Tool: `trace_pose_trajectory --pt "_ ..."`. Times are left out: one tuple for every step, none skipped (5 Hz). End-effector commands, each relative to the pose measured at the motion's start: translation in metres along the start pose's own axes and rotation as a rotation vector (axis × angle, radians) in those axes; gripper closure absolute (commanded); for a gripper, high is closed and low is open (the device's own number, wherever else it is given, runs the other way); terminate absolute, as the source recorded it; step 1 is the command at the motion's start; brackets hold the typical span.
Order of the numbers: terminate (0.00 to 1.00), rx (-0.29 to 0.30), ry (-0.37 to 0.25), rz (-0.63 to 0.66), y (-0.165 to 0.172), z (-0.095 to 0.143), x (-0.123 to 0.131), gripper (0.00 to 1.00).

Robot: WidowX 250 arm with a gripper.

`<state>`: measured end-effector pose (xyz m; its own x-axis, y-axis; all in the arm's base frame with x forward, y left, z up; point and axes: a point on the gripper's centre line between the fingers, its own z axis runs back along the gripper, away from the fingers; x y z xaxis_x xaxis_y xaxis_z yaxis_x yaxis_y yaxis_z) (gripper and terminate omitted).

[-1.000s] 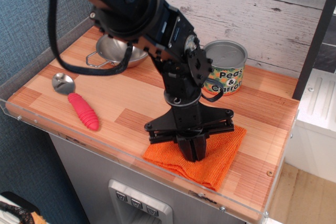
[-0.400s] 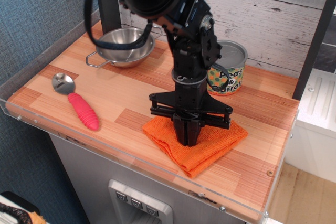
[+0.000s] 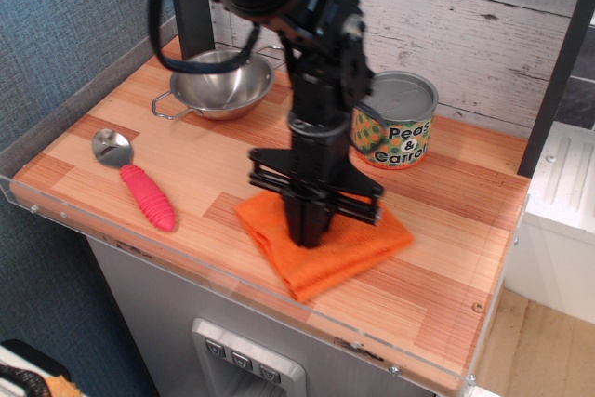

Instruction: Place the orange towel between the red spoon and the can

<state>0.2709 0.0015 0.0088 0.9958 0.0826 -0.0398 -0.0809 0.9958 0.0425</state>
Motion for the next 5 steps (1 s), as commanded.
trace_pose_trajectory --pt "0.00 -0.049 -0.023 0.020 0.026 0.006 0.021 1.00" --pt "0.00 -0.047 -0.055 -0.027 0.026 0.008 0.034 1.00" --pt "0.00 -0.013 -0.091 -0.073 0.032 0.009 0.037 1.00" --pt "0.00 -0.013 -0.099 -0.104 0.040 0.009 0.041 1.00" --pt "0.00 -0.006 -0.100 -0.101 0.050 0.011 0.042 1.00"
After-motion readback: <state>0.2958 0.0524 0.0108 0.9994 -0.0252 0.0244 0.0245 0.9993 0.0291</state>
